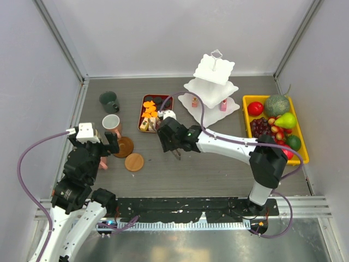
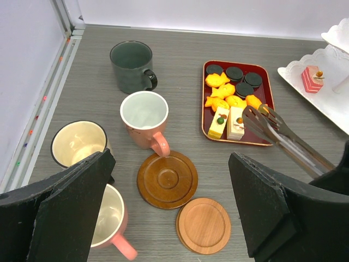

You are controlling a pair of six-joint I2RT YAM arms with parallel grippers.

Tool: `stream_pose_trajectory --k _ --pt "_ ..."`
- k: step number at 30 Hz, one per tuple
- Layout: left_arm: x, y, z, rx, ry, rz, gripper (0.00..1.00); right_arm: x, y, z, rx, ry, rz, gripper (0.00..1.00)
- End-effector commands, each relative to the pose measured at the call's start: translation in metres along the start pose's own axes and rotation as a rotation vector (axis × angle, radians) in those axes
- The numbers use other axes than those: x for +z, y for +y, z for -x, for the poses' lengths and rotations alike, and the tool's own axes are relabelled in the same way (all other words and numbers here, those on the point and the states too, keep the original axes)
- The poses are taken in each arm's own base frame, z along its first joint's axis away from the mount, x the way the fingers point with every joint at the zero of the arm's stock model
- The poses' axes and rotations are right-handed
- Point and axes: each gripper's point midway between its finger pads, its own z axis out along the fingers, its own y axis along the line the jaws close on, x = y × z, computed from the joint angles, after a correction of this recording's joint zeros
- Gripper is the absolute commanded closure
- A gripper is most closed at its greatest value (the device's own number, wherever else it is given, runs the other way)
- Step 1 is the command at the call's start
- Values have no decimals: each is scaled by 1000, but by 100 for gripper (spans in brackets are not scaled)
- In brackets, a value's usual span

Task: Serve the afternoon tea
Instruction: Pick up the desert from the tray.

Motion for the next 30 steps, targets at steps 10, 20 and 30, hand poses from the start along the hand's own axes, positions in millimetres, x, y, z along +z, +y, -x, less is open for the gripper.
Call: stream_pose_trajectory --k 10,20,30 --pt "1 -1 11 -13 -48 -3 1 29 24 15 66 -21 -33 50" --pt "0 0 11 -11 -48 -1 1 39 13 1 55 17 -119 50" --pt "0 0 11 -12 -50 2 1 50 17 3 21 42 -131 48"
